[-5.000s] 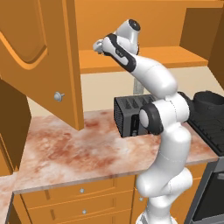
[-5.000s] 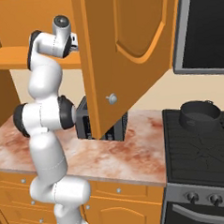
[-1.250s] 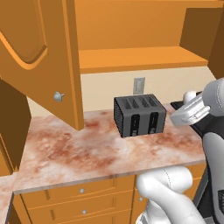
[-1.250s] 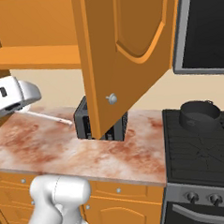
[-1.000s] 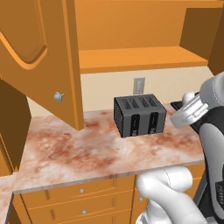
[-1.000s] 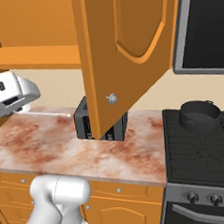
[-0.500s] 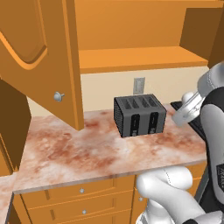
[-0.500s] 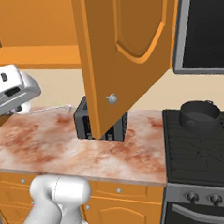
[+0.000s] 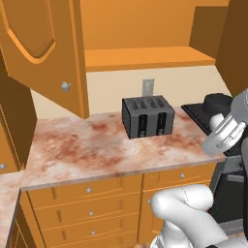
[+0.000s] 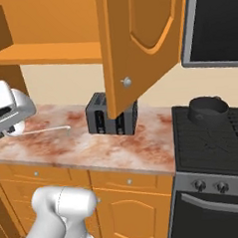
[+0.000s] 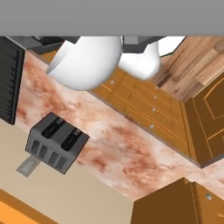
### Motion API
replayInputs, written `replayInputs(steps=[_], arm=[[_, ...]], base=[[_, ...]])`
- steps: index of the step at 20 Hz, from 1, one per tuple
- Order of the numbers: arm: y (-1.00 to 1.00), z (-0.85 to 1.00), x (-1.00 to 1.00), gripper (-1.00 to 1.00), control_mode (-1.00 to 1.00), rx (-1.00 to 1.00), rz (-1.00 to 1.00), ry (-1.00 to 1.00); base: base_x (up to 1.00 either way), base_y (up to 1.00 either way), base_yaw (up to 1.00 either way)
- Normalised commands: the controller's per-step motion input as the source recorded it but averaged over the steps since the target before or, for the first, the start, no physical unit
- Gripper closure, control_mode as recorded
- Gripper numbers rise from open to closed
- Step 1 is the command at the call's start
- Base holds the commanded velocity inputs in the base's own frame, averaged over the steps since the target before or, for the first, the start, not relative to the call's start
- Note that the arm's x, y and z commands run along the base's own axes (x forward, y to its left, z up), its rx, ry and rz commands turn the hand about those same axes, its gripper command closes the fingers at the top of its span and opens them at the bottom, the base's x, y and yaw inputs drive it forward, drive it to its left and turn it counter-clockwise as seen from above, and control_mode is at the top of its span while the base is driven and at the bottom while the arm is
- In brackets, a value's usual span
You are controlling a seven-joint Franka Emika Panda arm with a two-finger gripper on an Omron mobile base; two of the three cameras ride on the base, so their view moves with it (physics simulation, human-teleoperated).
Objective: Open the cabinet and move the ladle to the pot. Then close the cabinet.
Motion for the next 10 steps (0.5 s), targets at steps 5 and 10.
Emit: replayInputs(steps=[5, 10], arm=[[0.0, 0.0, 0.0, 1.0, 1.0, 0.0, 0.0, 0.0], [0.0, 0.0, 0.0, 1.0, 1.0, 0.0, 0.0, 0.0]], base=[[-1.0, -0.17, 0.0], [-0.59, -0.78, -0.01]])
